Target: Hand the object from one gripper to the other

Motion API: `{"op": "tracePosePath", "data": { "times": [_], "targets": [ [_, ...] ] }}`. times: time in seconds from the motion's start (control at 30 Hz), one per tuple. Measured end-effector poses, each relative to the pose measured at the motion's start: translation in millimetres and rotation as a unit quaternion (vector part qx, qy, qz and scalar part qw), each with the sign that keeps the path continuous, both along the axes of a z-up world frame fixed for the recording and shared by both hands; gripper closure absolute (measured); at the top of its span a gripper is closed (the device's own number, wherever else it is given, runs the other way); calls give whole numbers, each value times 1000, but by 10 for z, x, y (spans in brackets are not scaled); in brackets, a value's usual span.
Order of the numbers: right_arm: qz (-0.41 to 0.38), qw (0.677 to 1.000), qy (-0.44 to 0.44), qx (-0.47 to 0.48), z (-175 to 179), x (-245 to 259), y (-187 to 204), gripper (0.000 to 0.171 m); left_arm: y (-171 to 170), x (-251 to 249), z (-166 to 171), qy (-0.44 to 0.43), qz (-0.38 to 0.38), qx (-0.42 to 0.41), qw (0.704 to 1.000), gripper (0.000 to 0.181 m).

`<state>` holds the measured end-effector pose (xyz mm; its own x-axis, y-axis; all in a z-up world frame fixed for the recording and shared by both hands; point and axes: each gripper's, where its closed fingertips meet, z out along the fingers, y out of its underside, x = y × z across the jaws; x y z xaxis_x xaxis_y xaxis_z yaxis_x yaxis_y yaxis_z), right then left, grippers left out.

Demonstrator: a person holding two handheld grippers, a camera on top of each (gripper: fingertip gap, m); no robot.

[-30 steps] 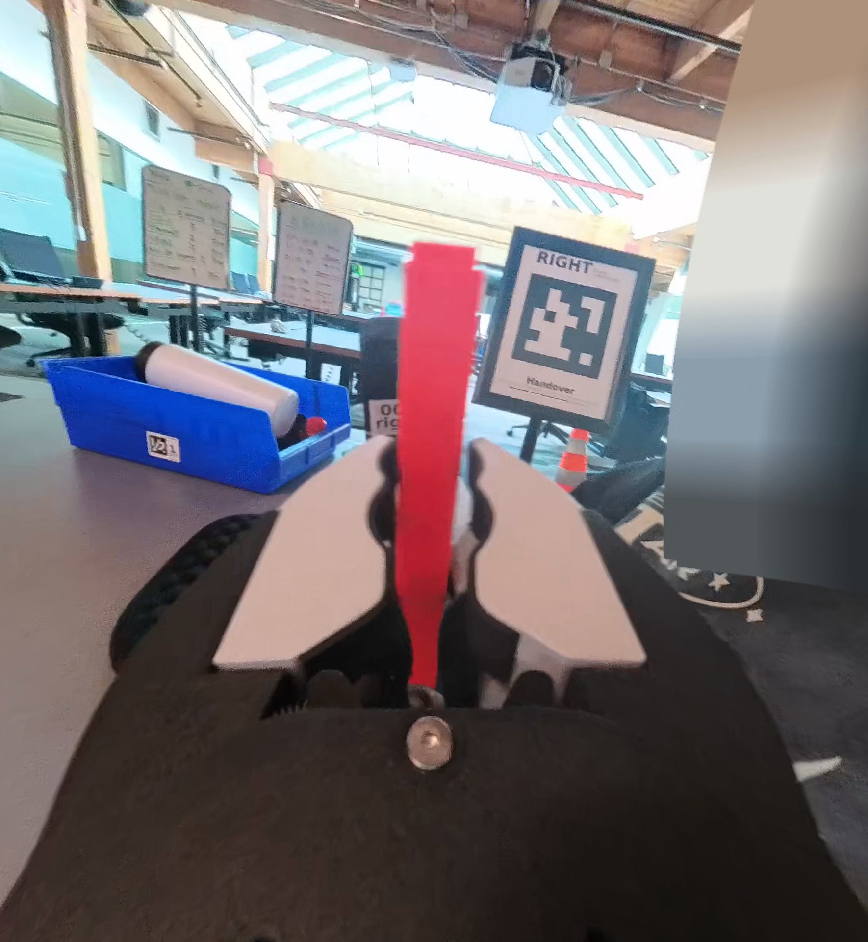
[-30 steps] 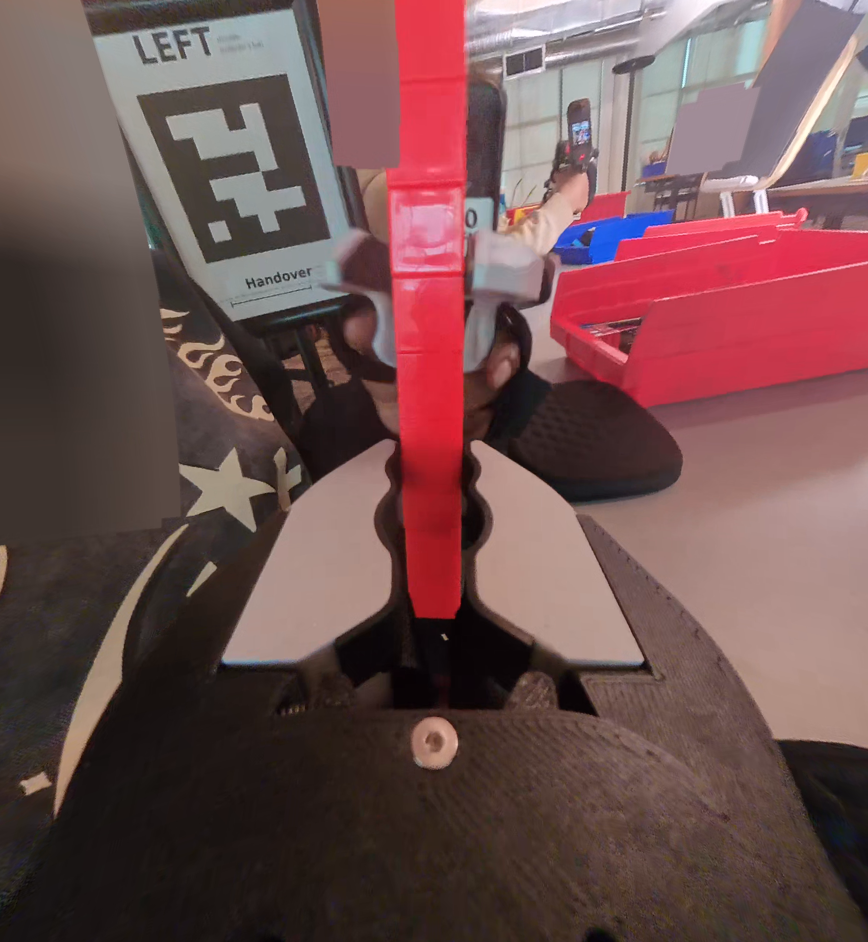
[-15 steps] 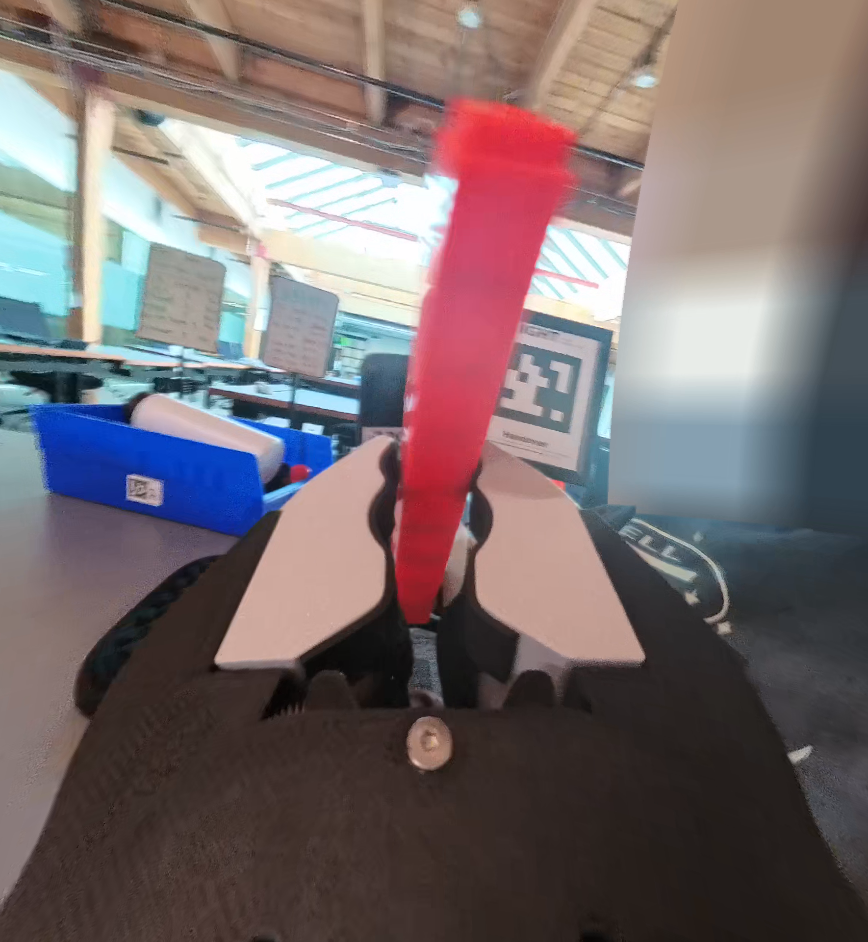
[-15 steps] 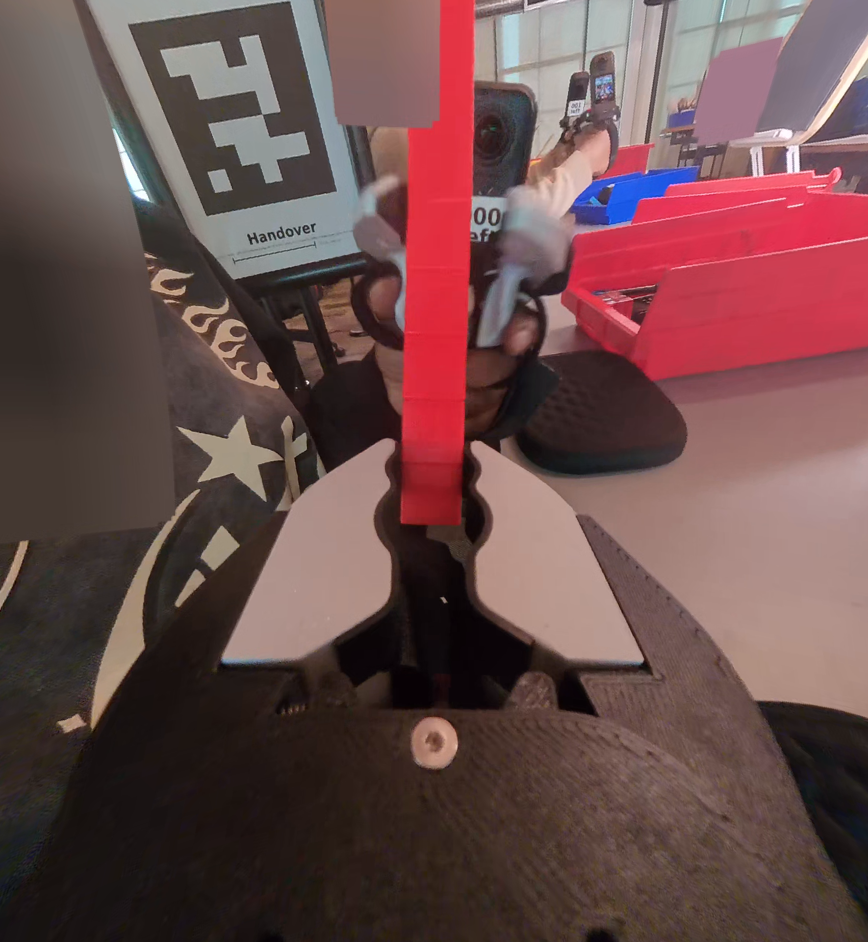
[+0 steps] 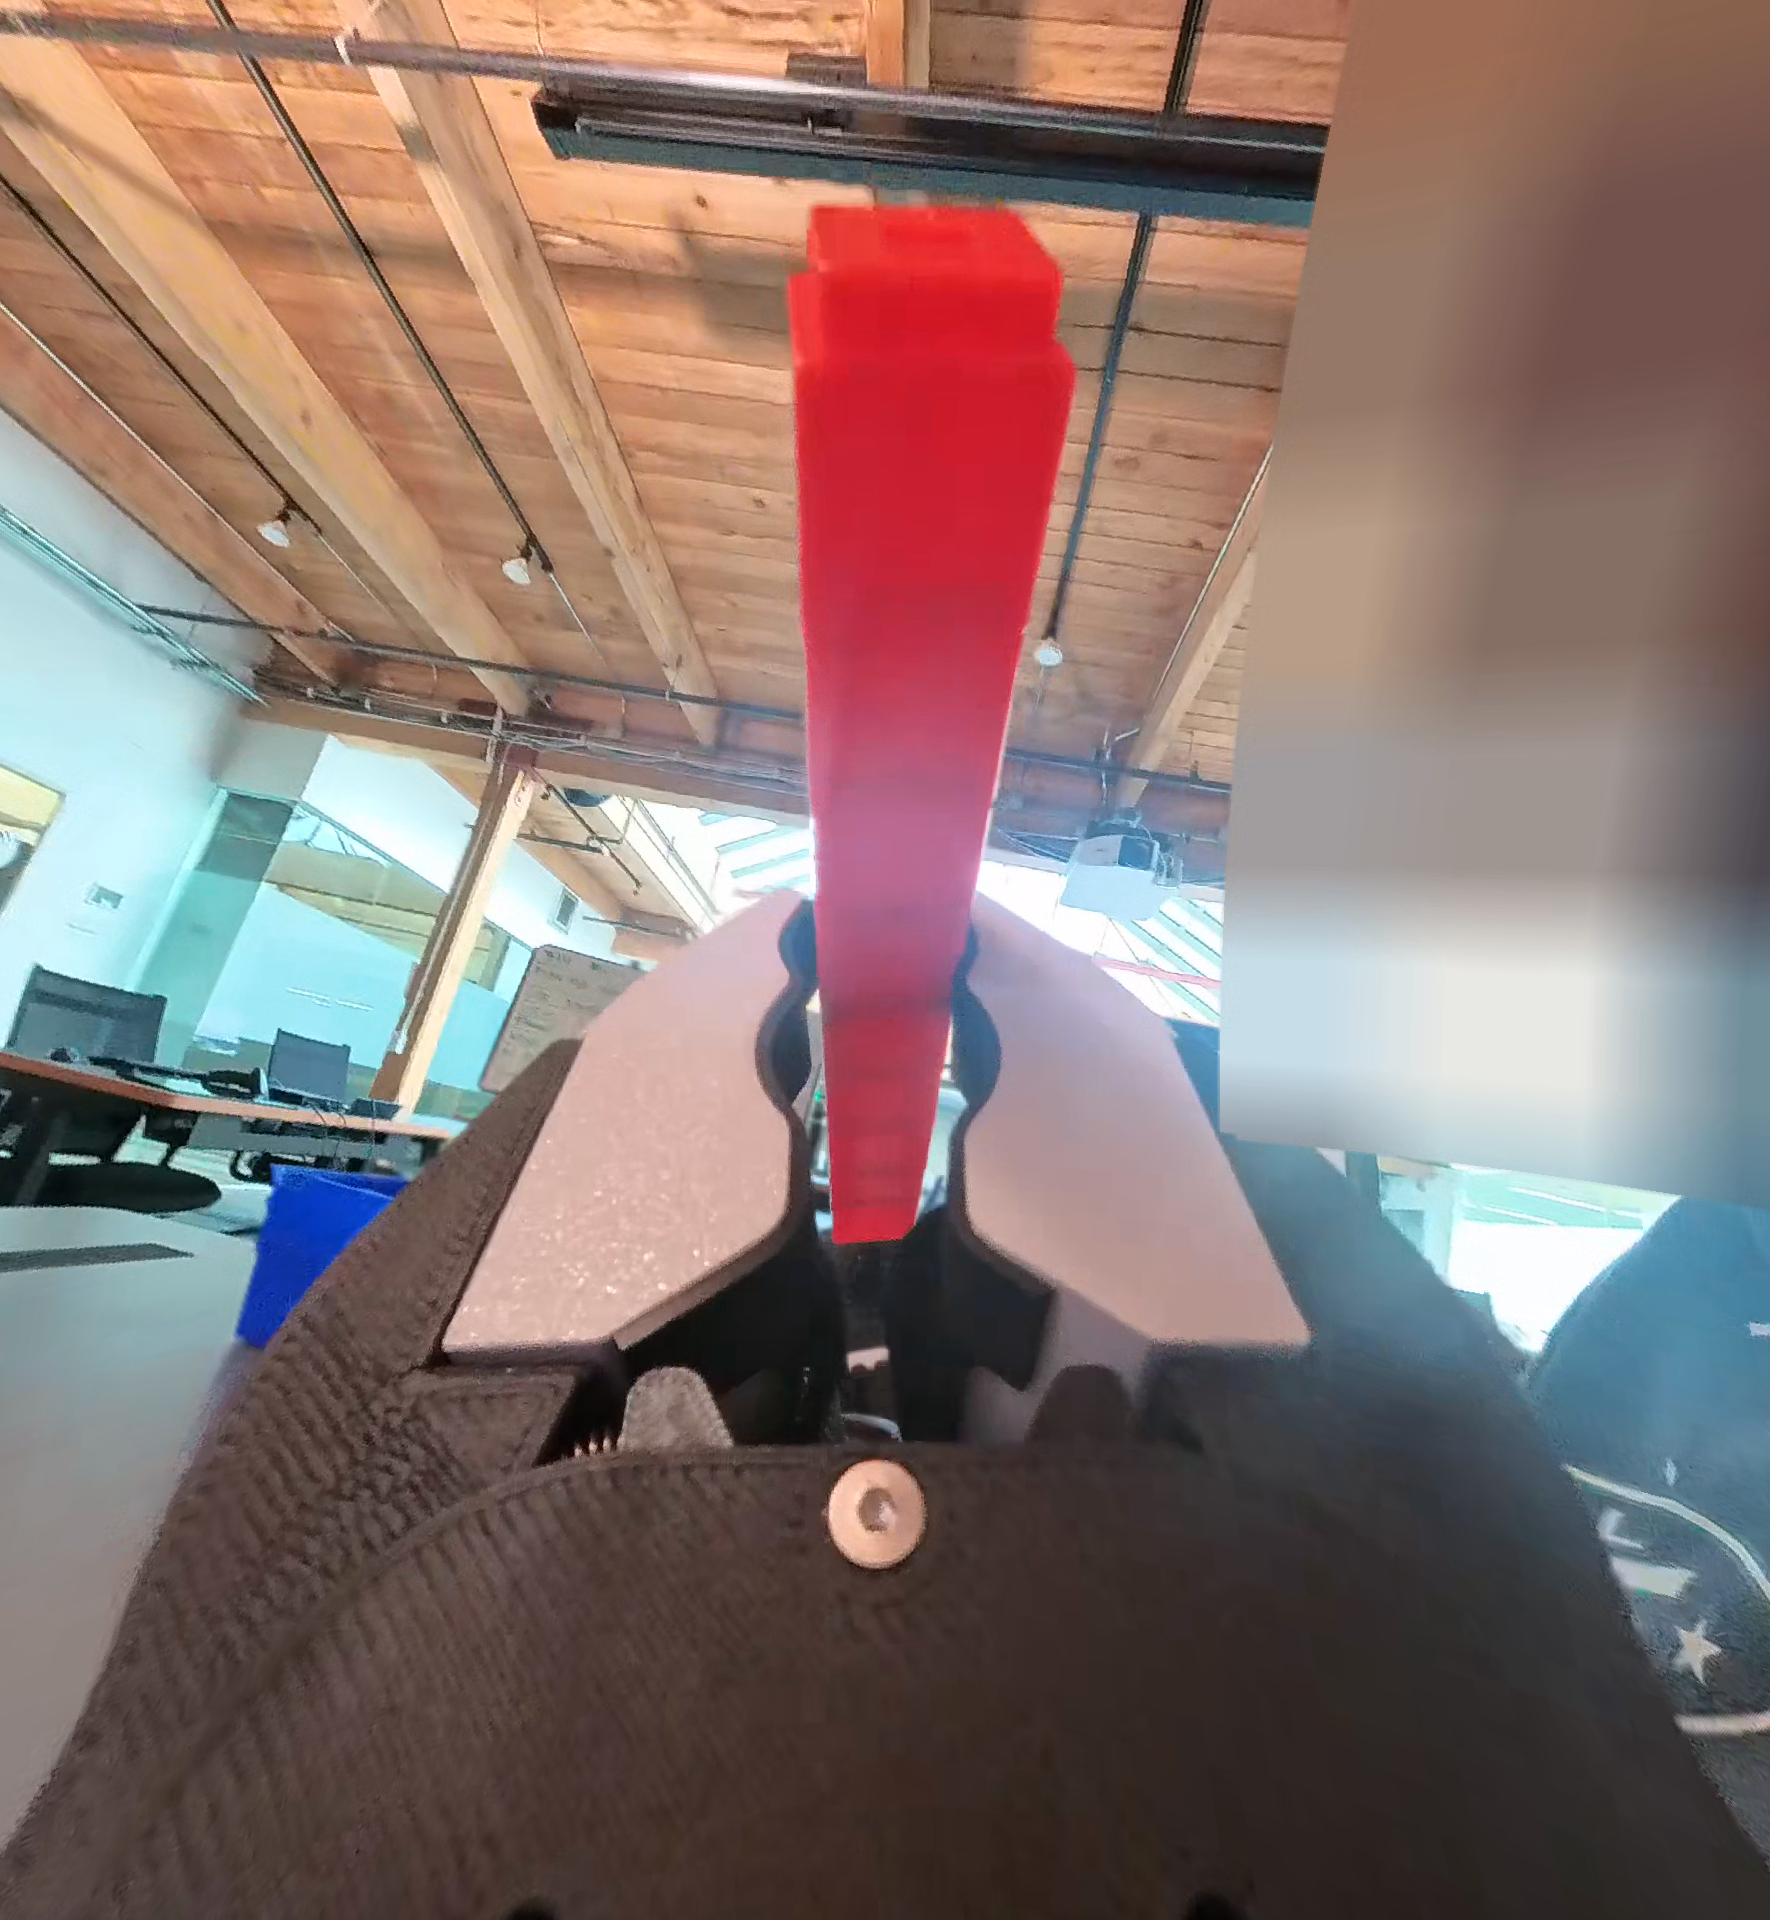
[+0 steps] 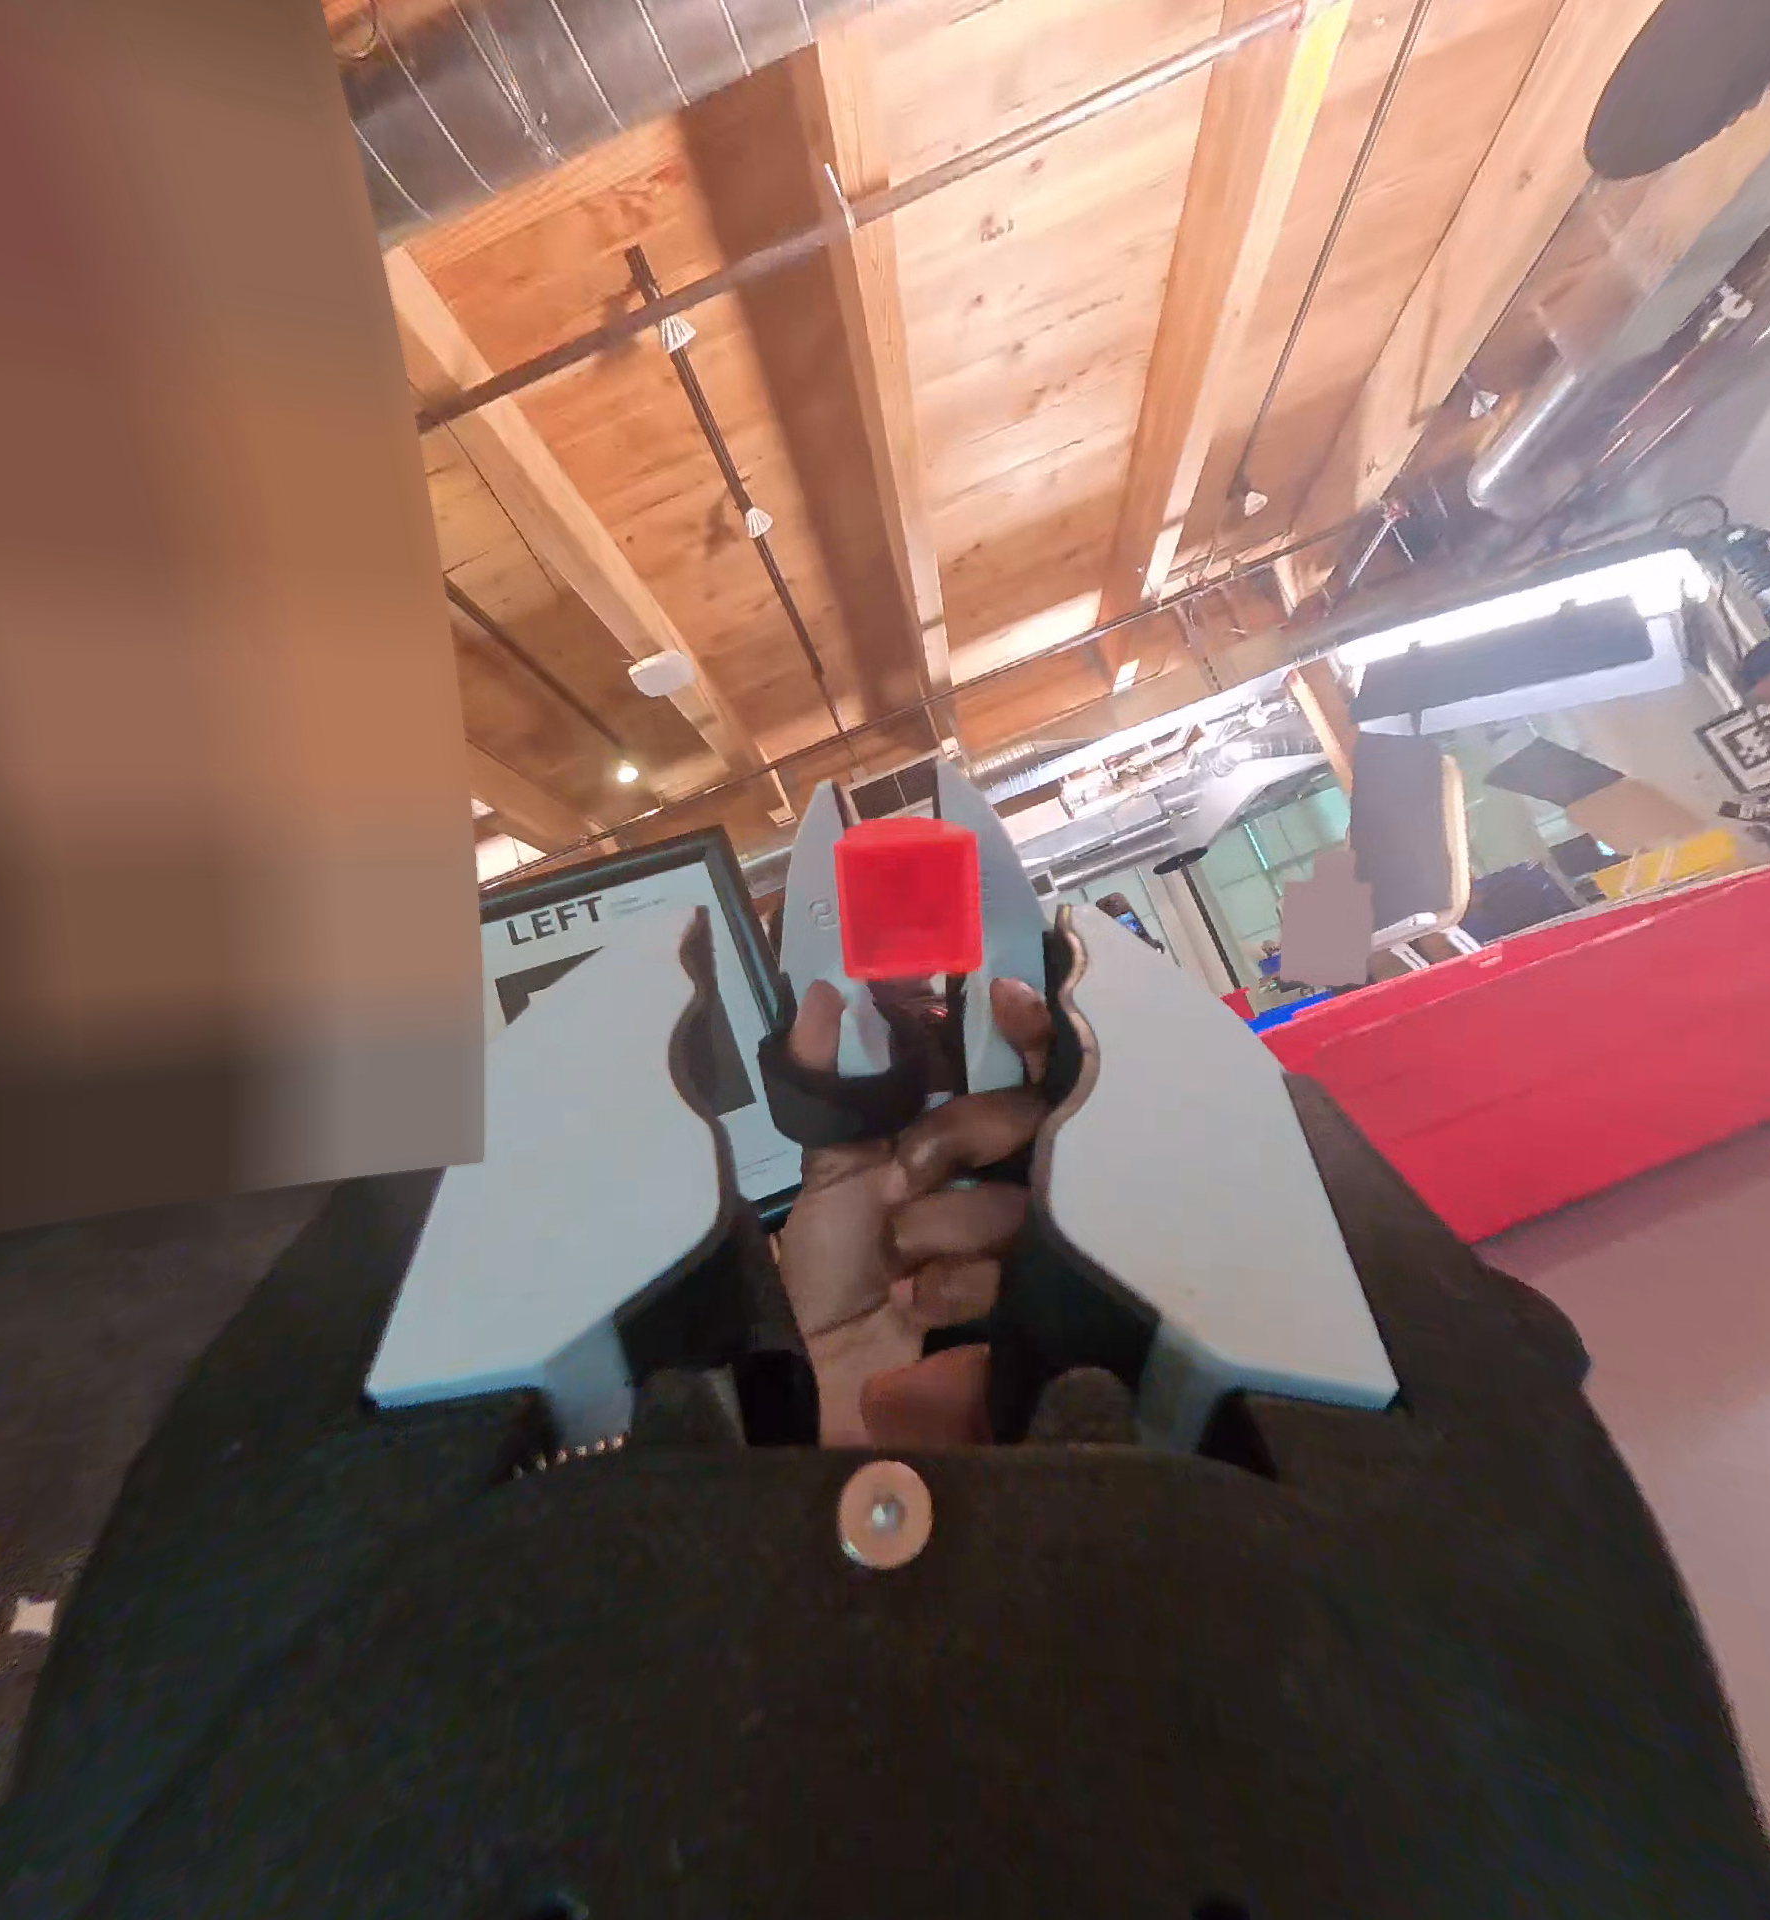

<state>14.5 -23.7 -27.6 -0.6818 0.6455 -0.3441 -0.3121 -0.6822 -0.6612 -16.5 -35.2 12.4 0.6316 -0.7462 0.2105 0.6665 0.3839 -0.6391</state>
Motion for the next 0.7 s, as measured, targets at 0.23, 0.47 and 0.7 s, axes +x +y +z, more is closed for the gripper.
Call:
{"op": "tracePosePath", "data": {
  "times": [0.23, 0.47, 0.7],
  "targets": [
    [-20, 999, 14, 32, 114, 117, 121, 148, -2, 149, -100, 55, -51, -25, 997, 148],
    [-49, 998, 46, 9, 228, 225, 247, 136, -44, 92, -57, 34, -42, -5, 999, 159],
    [-12, 998, 53, -44, 95, 114, 92, 143, 43, 186, -136, 6, -27, -13, 1000, 158]
  ]
}}
